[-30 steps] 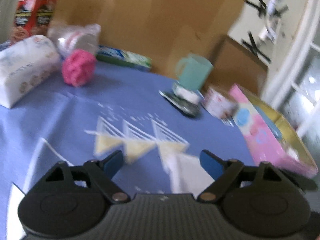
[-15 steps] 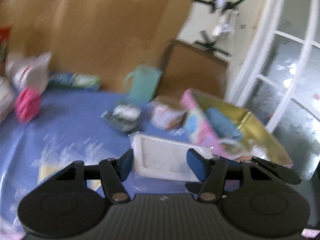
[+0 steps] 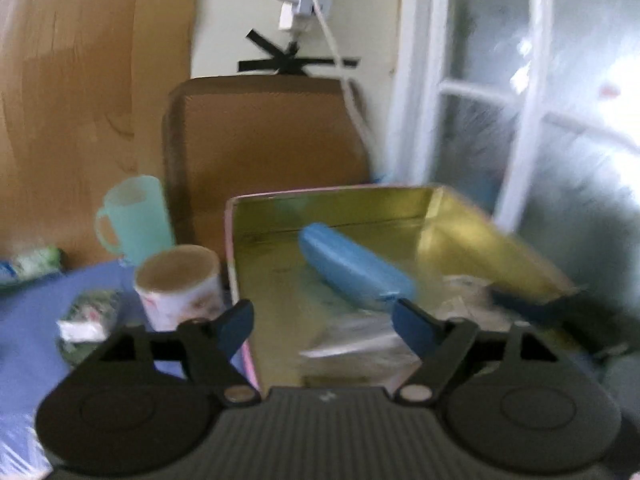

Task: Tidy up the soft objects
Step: 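Carry the clear case with the right gripper into the tin and release, then withdraw the right gripper from the tin toward the pink towel ball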

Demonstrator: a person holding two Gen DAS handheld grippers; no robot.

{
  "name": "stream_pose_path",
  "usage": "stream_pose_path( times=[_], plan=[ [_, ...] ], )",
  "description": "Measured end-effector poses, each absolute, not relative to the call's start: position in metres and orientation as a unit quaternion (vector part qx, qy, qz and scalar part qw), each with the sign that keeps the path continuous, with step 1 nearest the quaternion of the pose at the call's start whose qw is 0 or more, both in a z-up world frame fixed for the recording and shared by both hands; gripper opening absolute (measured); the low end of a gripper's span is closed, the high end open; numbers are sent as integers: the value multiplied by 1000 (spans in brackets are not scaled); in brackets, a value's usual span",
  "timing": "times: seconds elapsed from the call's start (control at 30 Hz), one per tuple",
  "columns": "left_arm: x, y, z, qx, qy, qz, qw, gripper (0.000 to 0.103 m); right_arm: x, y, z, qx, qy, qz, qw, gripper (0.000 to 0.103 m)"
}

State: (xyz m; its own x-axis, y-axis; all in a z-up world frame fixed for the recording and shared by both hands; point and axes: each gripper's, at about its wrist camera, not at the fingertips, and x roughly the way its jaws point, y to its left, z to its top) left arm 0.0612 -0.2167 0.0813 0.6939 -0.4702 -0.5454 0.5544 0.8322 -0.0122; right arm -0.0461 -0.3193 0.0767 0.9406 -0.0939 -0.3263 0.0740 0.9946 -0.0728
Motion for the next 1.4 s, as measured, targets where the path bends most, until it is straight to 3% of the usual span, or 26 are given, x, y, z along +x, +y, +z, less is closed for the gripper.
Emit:
stream_pose_path(
  times=[0.1,0.17,0.83,1.4],
  plan=[
    [67,-224,79,85,289,-262,917,80,-45,-342,73,-1,170,-65,983,58],
    [64,-220,78,81,286,-259,919,90,-49,-352,72,27,168,-59,984,59],
    [23,-144,79,75,275,-212,935,90,-56,-316,91,130,176,42,975,60],
    [34,-25,46,47,298,-107,948,93,-39,-229,97,68,202,143,966,62]
  ],
)
